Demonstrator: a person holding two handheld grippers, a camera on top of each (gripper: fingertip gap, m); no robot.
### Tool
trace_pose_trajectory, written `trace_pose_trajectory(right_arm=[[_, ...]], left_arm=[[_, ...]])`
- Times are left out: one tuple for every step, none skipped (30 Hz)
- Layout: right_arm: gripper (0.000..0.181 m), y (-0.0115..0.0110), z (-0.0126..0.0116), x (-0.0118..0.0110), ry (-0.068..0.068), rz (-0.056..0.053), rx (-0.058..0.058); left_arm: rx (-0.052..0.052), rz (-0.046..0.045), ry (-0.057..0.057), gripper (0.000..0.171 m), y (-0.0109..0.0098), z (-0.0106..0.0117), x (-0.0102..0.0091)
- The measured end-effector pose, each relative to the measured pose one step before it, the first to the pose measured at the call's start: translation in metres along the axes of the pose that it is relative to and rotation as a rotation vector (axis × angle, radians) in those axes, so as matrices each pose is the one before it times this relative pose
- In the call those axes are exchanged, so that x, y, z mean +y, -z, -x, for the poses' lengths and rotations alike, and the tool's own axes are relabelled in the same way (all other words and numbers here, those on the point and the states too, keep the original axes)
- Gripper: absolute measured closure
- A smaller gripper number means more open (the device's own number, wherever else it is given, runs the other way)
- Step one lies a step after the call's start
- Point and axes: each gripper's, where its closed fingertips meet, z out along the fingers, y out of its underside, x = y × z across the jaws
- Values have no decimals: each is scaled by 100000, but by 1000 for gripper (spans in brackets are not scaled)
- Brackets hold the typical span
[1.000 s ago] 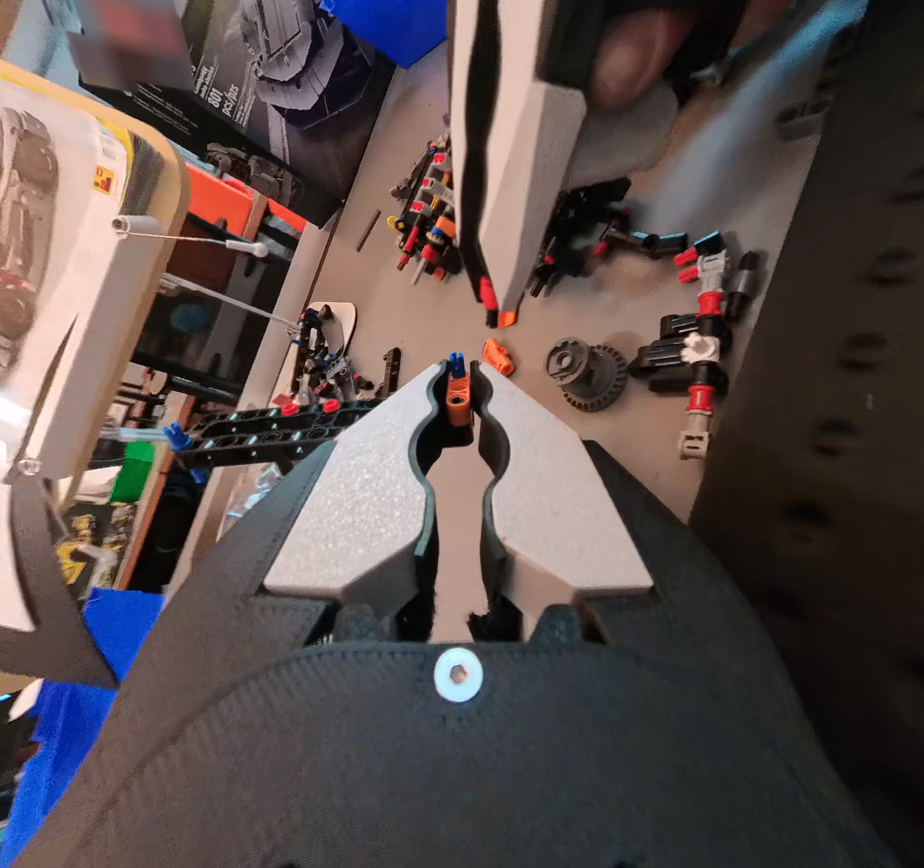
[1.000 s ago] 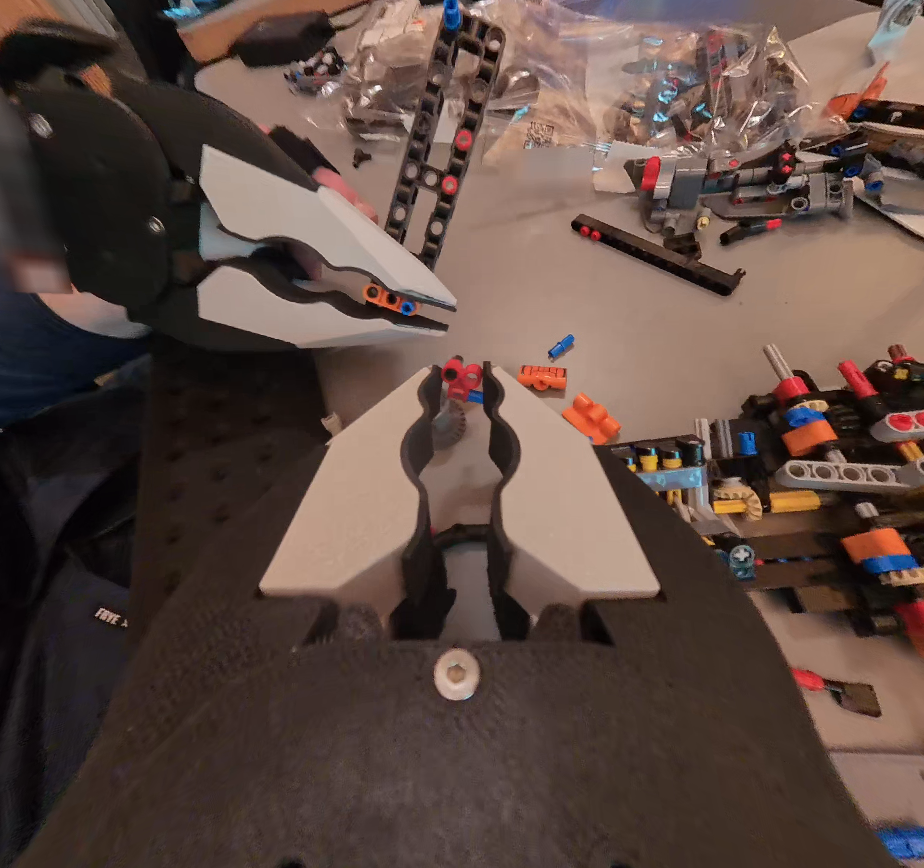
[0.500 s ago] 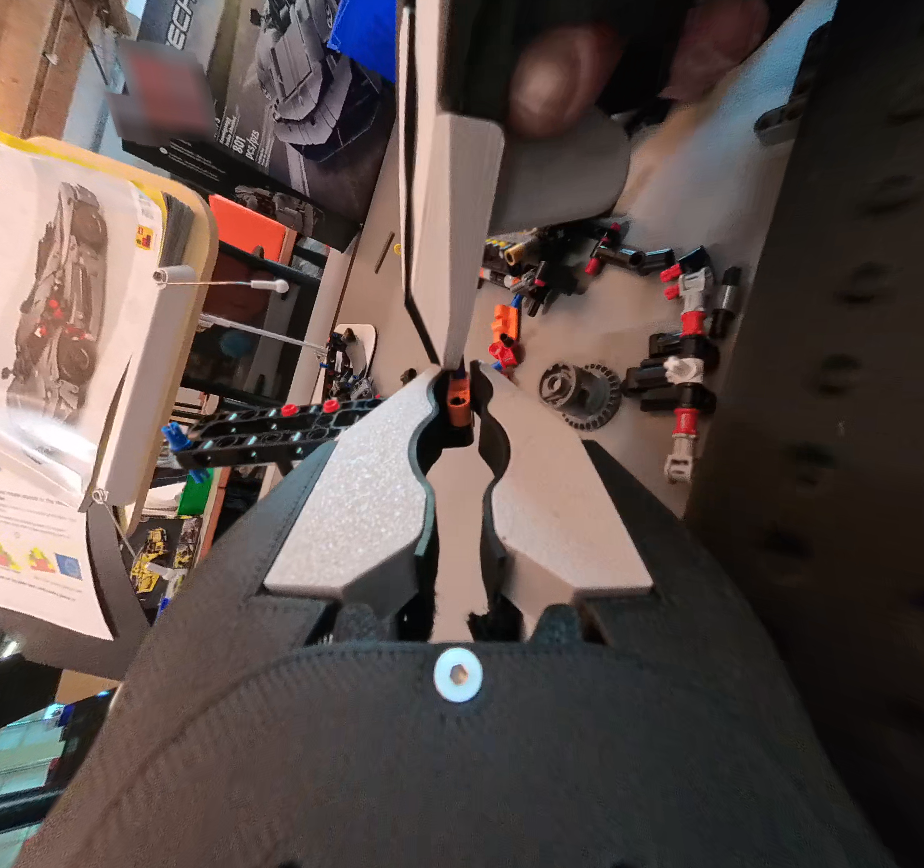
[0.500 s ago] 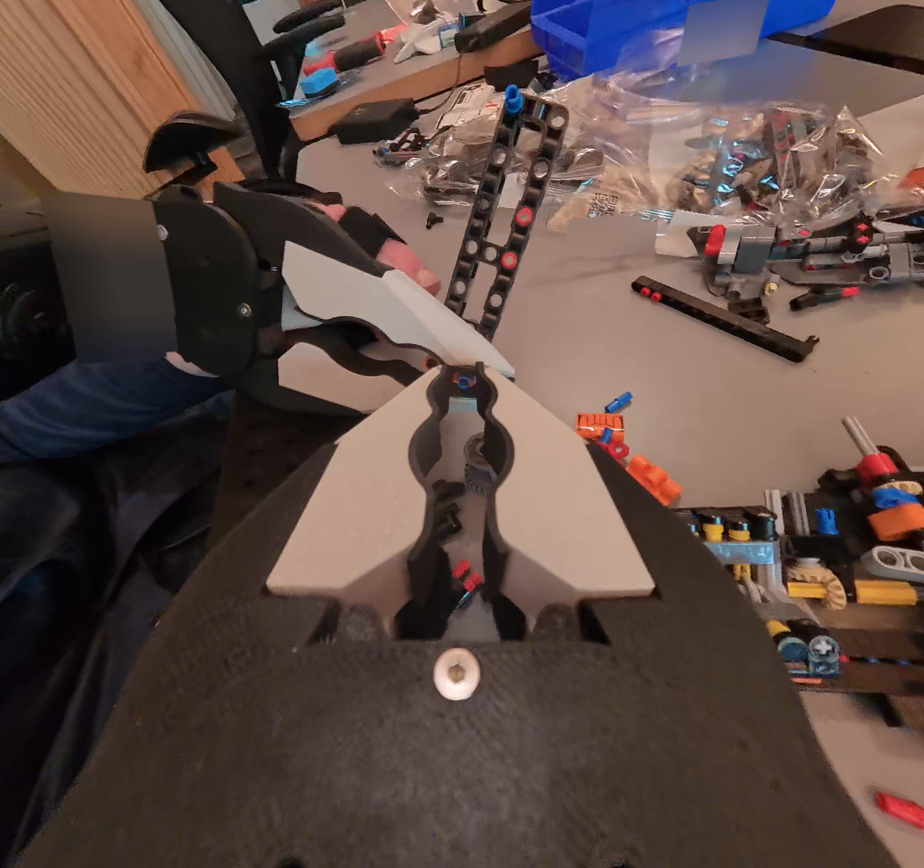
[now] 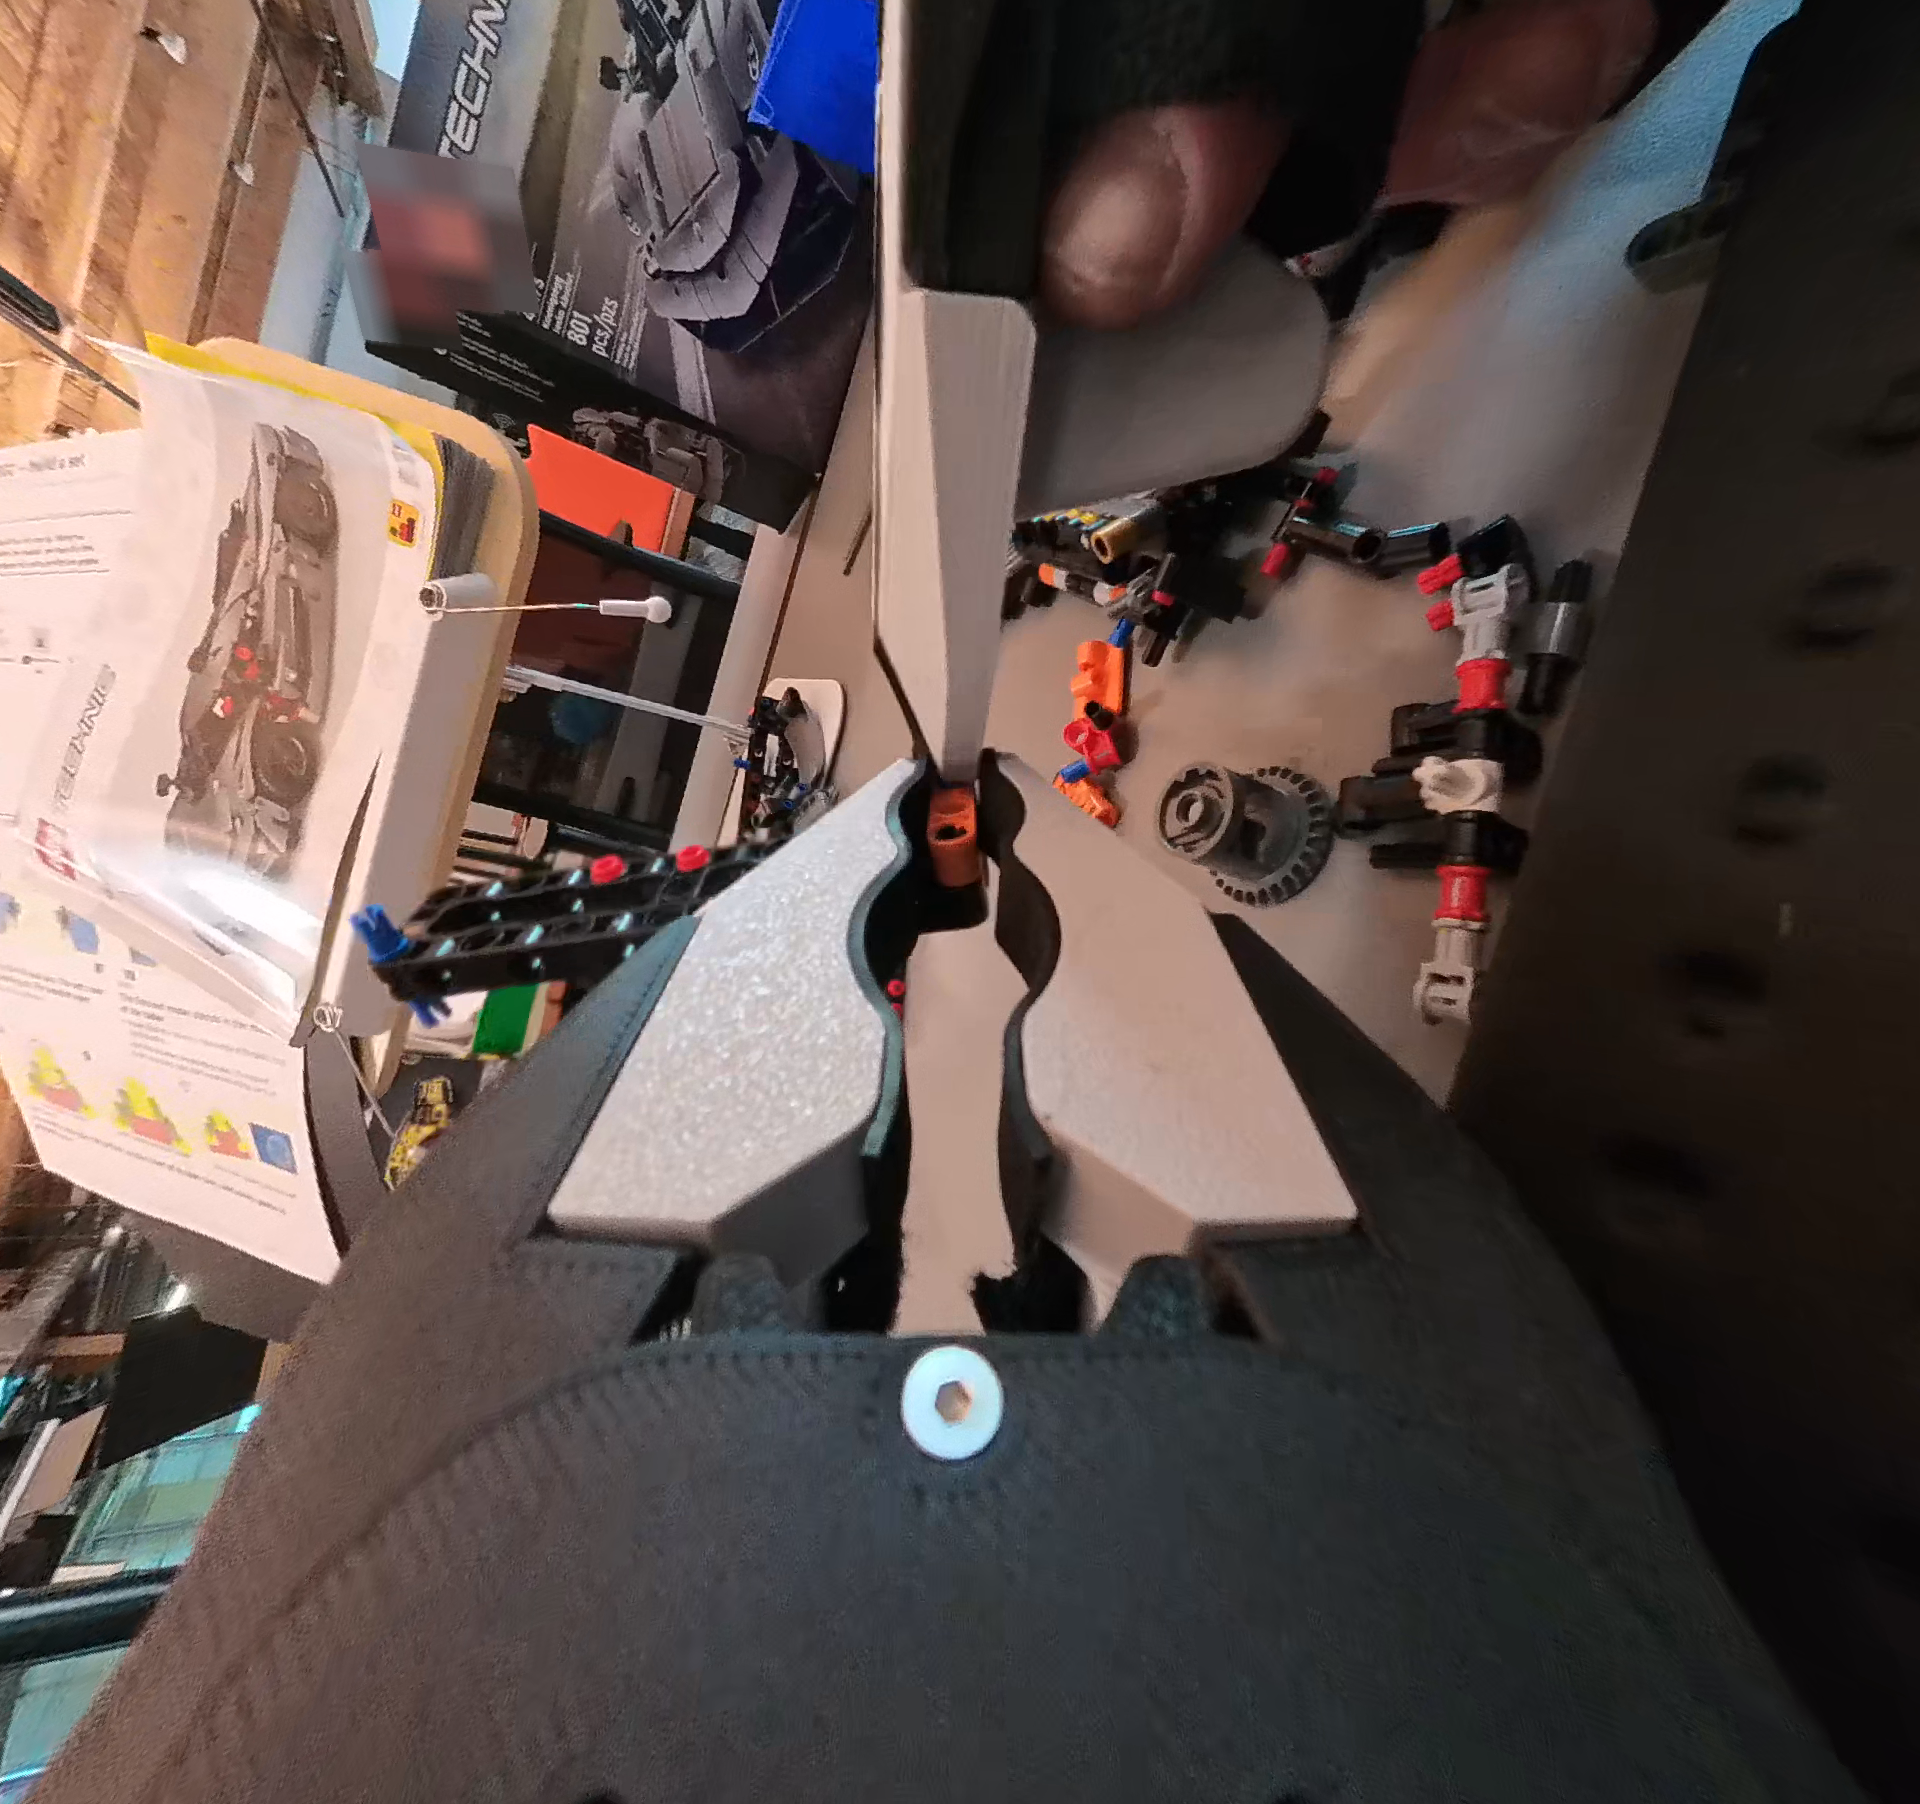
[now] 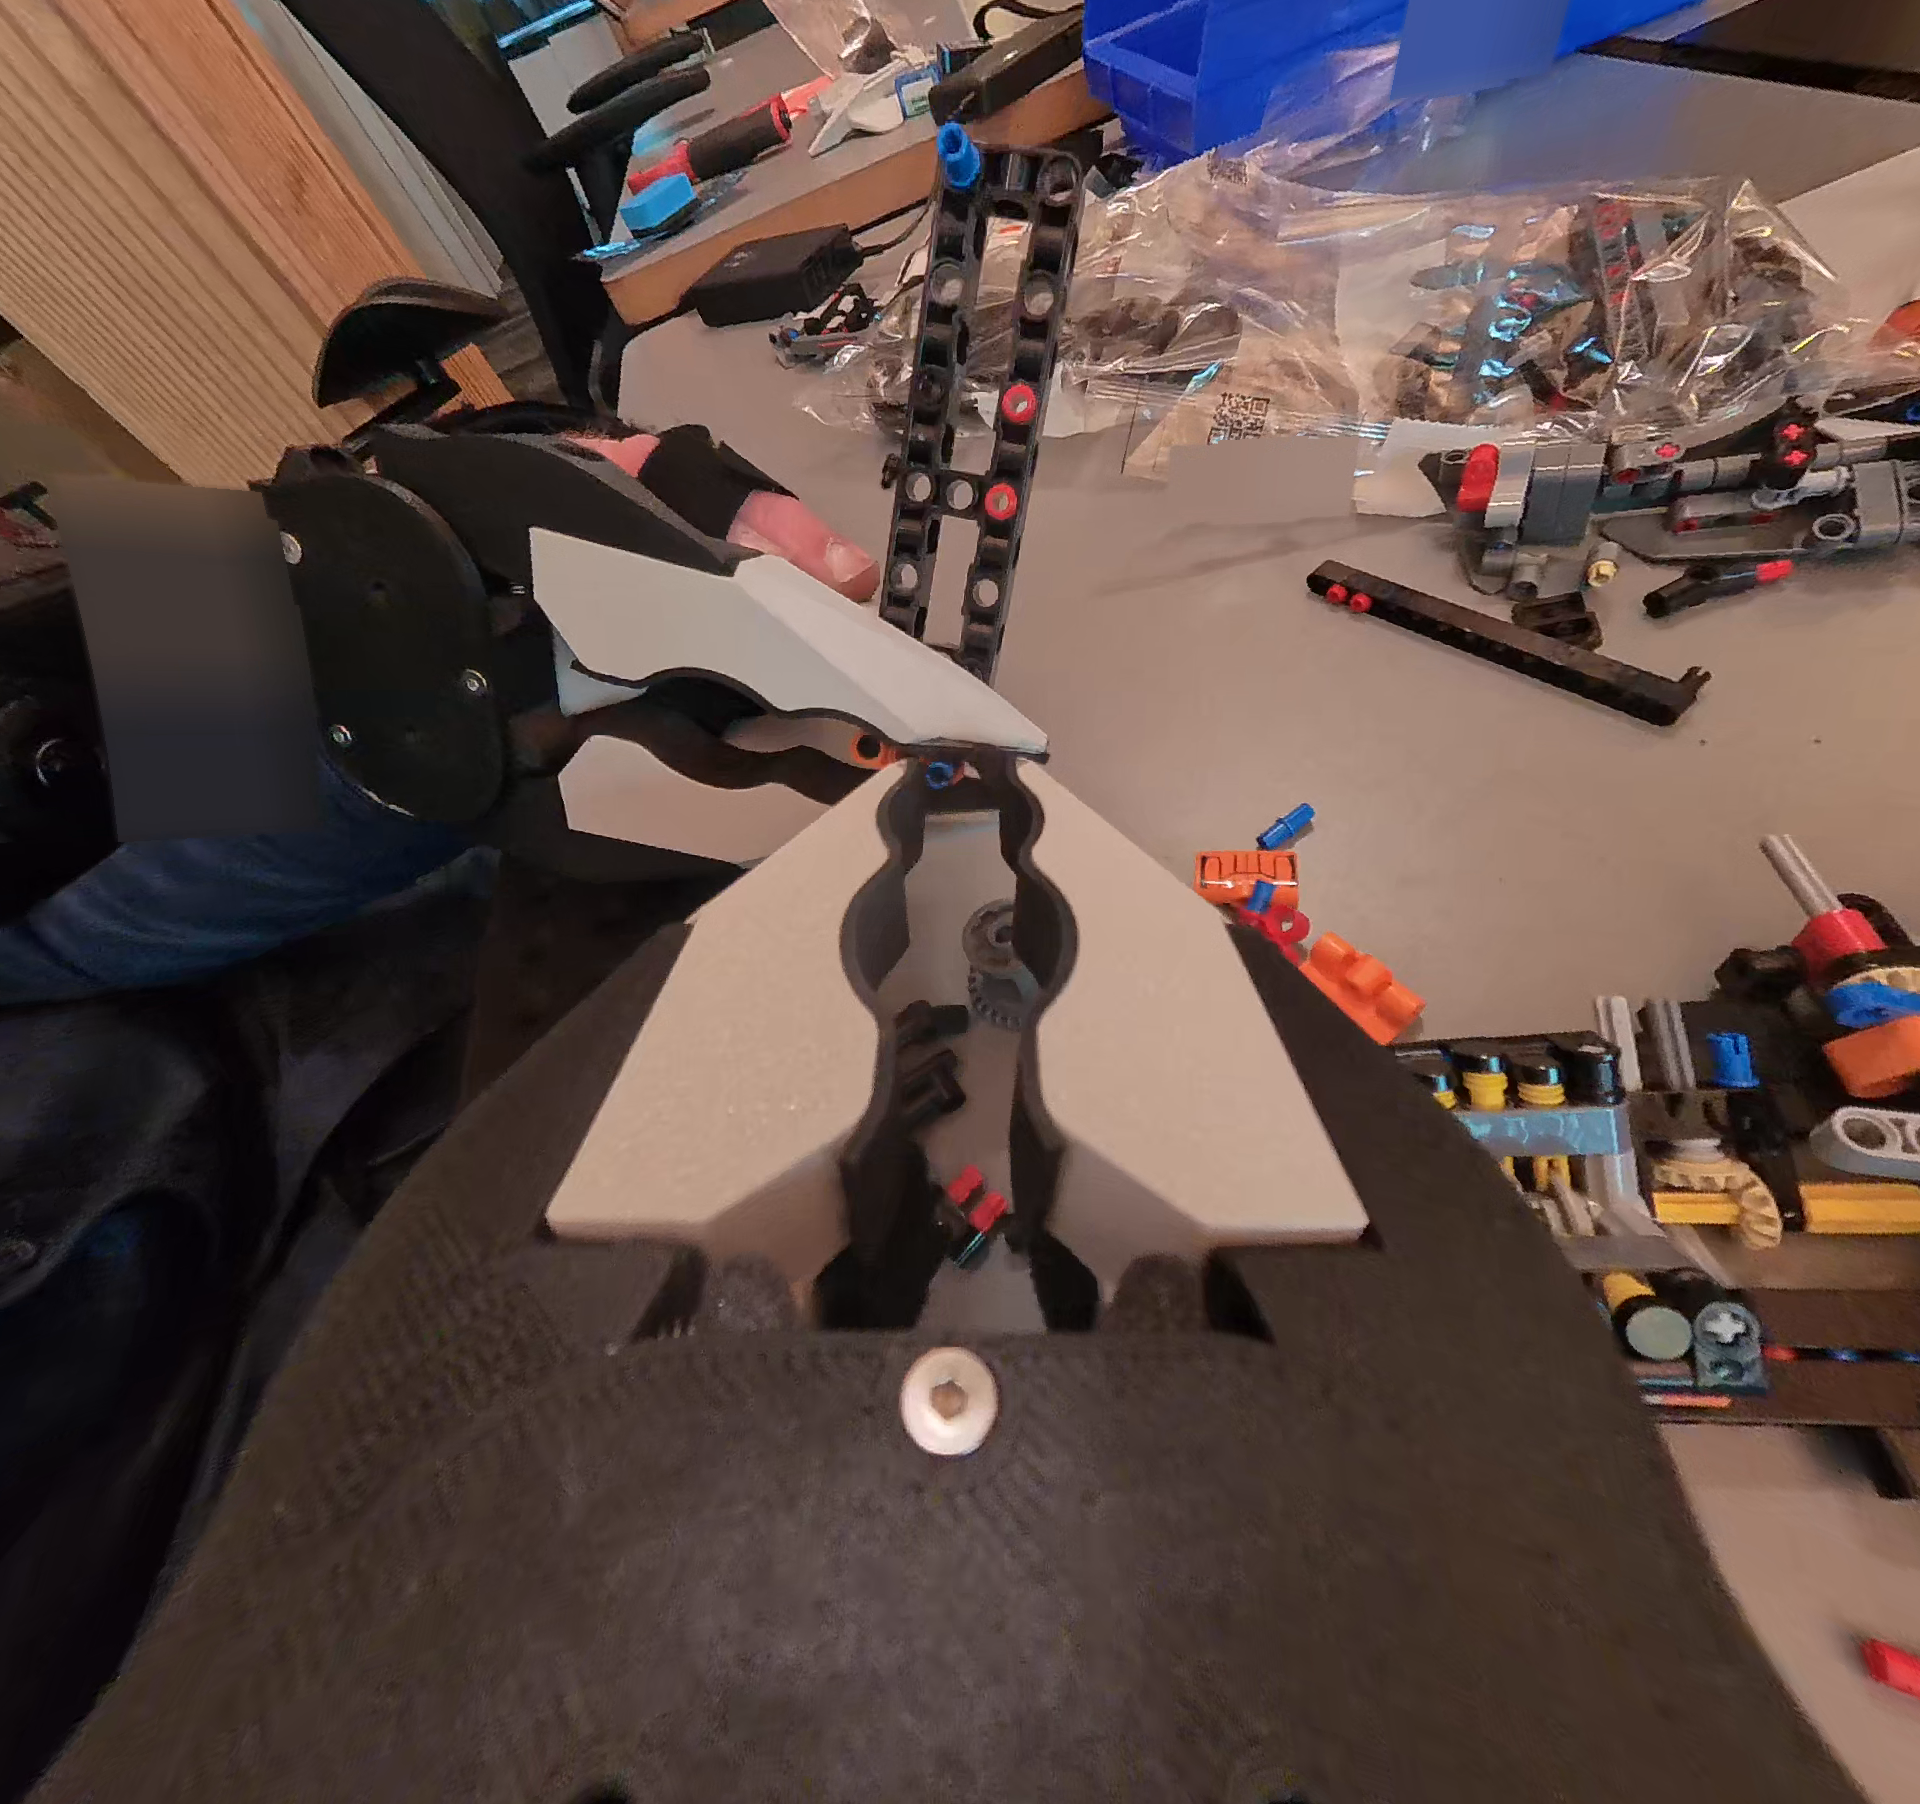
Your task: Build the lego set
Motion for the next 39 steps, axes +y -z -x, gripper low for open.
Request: trace_pose_trajectory(right_arm=[[169,-38,6,36,-860,88,-460],[169,16,28,-31,-1234,-199,-819],[169,53,33,-27,-1169,-255,-878],[169,51,-21,-9,-1109,-279,-480],[169,32,-71,27,-1259,-100,-243],[168,23,-60,78,-1374,287,-452],[168,9,-27,49,-961,294,-492],[168,3,4,28,-401,155,-259],[168,4,-20,55,-119,250,44],[168,20,-40,36,-343,67,50],[168,19,11,-40,-260,-259,-227],[169,-8,96,-94,404,-477,-355],[169,14,119,-127,1153,-663,-41],[169,-4,93,-87,1175,-464,166],[169,-10,18,-3,242,-101,-42],[168,-3,32,-15,-565,-107,-569],[168,21,30,-37,-753,-247,-681],[169,-1,-26,24,-604,36,-124],[170,-19,-44,24,76,220,345],[171,-1,57,-35,1497,136,689],[175,24,25,-28,2677,221,1479],[178,-26,-50,54,1936,589,1510],[179,-29,-59,75,800,749,926],[179,-2,-46,47,1038,655,900],[179,27,-10,11,864,348,539],[179,41,13,-27,24,-104,-35],[179,45,13,-50,-126,-271,-77],[179,64,-16,-39,268,-70,278],[179,37,-17,-2,351,76,432],[180,22,-29,41,306,248,443],[179,17,-8,32,583,272,457],[179,12,40,7,511,67,170],[179,-3,38,41,-39,99,-308],[179,-7,5,49,-306,228,-344],[179,14,-7,-6,338,44,307],[179,28,6,-3,801,6,620],[179,31,20,33,355,94,256],[179,44,14,35,22,90,114],[179,10,-17,19,277,233,288]], left_arm=[[-11,216,320,167,-10,47,52],[-378,65,-386,167,2,25,-7],[-616,-251,-626,167,18,51,-74],[-267,-106,-235,167,6,18,-30],[-580,185,-567,166,-11,53,-7],[-842,717,-1337,167,-40,42,52],[-635,592,-1590,167,-39,-31,6],[-846,437,-1379,167,-8,21,-15],[27,141,-348,166,-6,-40,25],[265,225,82,166,-33,-23,44],[-468,393,-155,166,-35,48,1],[-757,219,-588,165,17,73,-35],[-781,-415,-195,166,86,117,-74],[-258,-613,574,166,90,90,-69],[-51,-130,118,166,37,25,-7],[-82,111,-627,166,-33,-36,12],[83,45,-941,166,-46,-101,-47],[-378,-48,-993,166,-18,-21,-66],[171,229,-348,166,-29,-67,27],[-81,44,89,166,-5,24,20],[-433,-369,317,166,30,97,-64],[184,-693,251,166,56,5,-104],[272,486,-280,166,-31,-78,70],[-336,552,-1175,166,-49,-50,42],[-343,236,-702,166,-20,3,-6],[142,-332,502,166,-1,16,-20],[387,-508,1324,166,0,39,-27],[143,-260,822,166,-25,46,-12],[-281,-133,-121,166,-21,41,-16],[-207,185,-235,166,-37,1,22],[221,200,150,166,-34,-31,23],[232,-333,213,166,7,24,10],[197,-675,296,166,46,52,16],[847,-168,657,167,-2,-93,43],[-121,131,-144,167,-20,0,41],[148,228,710,166,-11,37,29],[781,-429,1234,165,12,-46,-29],[843,-660,984,166,-3,-62,-19],[544,233,812,166,-30,-30,28]])
